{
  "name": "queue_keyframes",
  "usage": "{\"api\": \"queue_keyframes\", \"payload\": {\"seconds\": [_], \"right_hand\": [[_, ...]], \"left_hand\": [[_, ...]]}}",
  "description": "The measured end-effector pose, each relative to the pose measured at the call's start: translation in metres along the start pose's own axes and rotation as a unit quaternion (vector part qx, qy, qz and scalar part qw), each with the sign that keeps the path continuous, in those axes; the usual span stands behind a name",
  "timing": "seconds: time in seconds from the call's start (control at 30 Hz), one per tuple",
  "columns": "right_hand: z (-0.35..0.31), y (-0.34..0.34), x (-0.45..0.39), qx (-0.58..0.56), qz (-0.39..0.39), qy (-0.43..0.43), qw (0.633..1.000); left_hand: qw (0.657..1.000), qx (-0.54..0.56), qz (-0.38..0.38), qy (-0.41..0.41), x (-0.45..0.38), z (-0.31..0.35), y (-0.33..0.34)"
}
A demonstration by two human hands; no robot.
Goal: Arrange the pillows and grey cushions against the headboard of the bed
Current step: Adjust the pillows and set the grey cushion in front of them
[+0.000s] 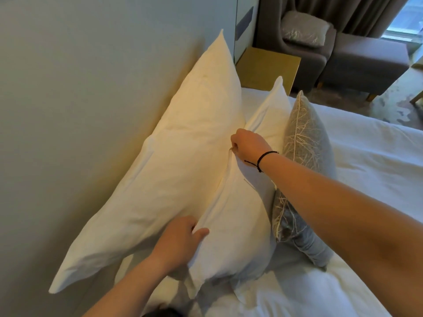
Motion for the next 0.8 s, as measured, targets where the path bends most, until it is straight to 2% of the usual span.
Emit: {"api": "queue_keyframes", "payload": {"seconds": [0.17, 0.3, 0.4, 0.5, 0.6, 0.7, 0.8], "right_hand": [[-0.016, 0.029, 0.01, -0.006, 0.019, 0.041, 0.999], [-0.014, 0.046, 0.022, -0.012, 0.044, 0.085, 0.995], [-0.003, 0.054, 0.027, -0.063, 0.025, 0.105, 0.992], [0.008, 0.049, 0.032, -0.105, 0.01, 0.092, 0.99], [0.042, 0.022, 0.039, -0.029, 0.05, 0.098, 0.994], [0.103, -0.008, 0.06, 0.026, 0.081, 0.184, 0.979], [0.16, -0.011, 0.106, -0.096, 0.069, 0.359, 0.926]], "left_hand": [[0.998, -0.044, 0.029, -0.019, 0.013, -0.018, -0.017], [0.986, -0.163, -0.011, 0.016, 0.008, -0.014, -0.012], [0.971, -0.231, -0.037, 0.055, -0.009, 0.001, -0.013], [0.972, -0.211, -0.048, 0.094, -0.044, 0.036, -0.016], [0.984, -0.142, -0.035, 0.103, -0.102, 0.081, -0.016], [0.99, -0.084, -0.031, 0.111, -0.17, 0.128, -0.005], [0.994, -0.034, -0.044, 0.09, -0.233, 0.17, 0.017]]}}
Point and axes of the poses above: each hand's wrist, its own x-axis away from the middle knuckle, its own y-axis out of the palm, z = x × y, the point moved 7 cm from there along -x, towards the middle knuckle, and after that the axes turned 14 degrees about z, right-handed, at the moved point
